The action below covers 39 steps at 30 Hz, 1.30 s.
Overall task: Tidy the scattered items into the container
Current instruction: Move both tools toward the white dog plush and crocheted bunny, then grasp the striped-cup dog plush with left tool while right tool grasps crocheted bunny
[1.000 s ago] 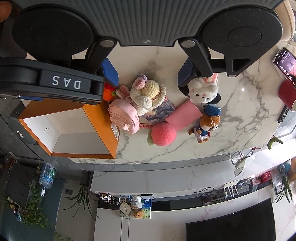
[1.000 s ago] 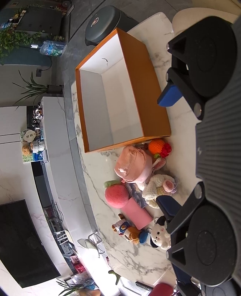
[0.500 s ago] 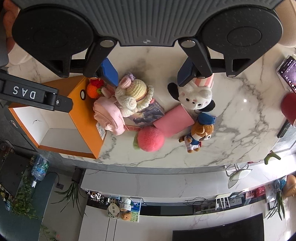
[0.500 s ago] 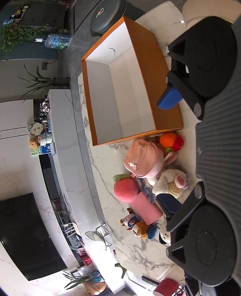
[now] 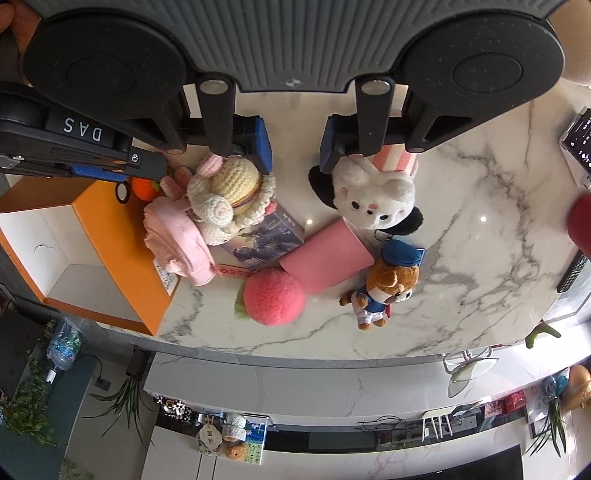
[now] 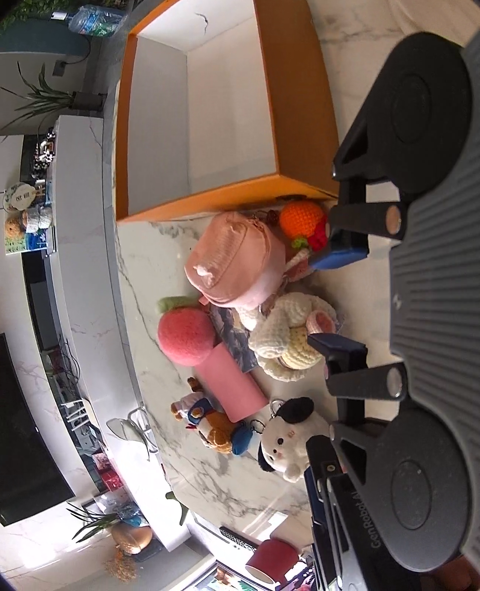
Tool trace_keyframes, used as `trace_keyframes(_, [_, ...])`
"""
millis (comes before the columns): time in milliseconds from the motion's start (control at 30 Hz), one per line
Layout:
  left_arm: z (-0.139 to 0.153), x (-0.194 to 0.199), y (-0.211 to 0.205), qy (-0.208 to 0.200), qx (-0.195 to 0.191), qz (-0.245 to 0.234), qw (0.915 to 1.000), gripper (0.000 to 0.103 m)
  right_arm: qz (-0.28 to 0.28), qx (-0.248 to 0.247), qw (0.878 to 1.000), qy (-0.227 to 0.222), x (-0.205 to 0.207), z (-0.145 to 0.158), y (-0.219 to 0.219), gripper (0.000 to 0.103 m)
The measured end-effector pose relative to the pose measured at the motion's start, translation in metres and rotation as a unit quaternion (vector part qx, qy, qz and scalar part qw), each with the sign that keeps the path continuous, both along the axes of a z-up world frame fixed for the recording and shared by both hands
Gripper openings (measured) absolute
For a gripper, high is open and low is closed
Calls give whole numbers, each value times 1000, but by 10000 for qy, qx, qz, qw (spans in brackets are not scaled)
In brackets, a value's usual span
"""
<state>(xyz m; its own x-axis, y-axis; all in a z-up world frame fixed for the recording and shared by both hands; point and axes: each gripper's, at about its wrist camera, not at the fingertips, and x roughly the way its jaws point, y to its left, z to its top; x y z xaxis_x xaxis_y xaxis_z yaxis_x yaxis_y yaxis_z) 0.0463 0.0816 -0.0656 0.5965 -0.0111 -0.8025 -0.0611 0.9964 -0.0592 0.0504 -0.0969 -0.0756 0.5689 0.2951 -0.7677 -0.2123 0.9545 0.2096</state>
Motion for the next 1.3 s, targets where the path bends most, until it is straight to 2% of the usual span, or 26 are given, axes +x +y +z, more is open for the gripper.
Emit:
trace_keyframes(67, [-4, 5, 5, 22, 155, 98, 9998, 38, 105, -27, 9999, 55, 6, -5, 8, 43])
trace_keyframes(100, [-5, 6, 8, 21, 212, 134, 9997, 51, 178, -36, 9998, 78, 9, -7, 12, 45])
trace_keyframes(167, [-8, 10, 16, 5, 304, 227, 9993, 69, 275, -70, 9996, 93, 15, -11, 20, 57])
trace_keyframes(267, [-16, 18, 24, 129, 430, 246, 9987, 73, 387, -153, 9991, 51, 25, -15, 32, 75])
trace_keyframes(300, [-20, 20, 28, 187, 454, 265, 9984, 75, 420, -179, 9989, 41, 27, -16, 36, 75])
trace_keyframes(667, [-62, 40, 44, 707, 501, 247, 9959, 81, 505, -635, 9961, 333, 61, -53, 65, 77])
trace_keyframes(733, [-67, 43, 45, 745, 551, 290, 9953, 85, 506, -672, 9957, 382, 66, -58, 67, 77])
trace_keyframes(933, [-76, 50, 52, 837, 499, 402, 9944, 85, 594, -753, 9942, 488, 73, -70, 75, 77])
trace_keyframes(1100, [-79, 49, 55, 814, 337, 478, 9950, 78, 692, -833, 9931, 448, 73, -71, 82, 72])
trace_keyframes(1300, [-72, 44, 56, 777, 163, 542, 9954, 72, 901, -790, 9923, 314, 63, -59, 84, 67])
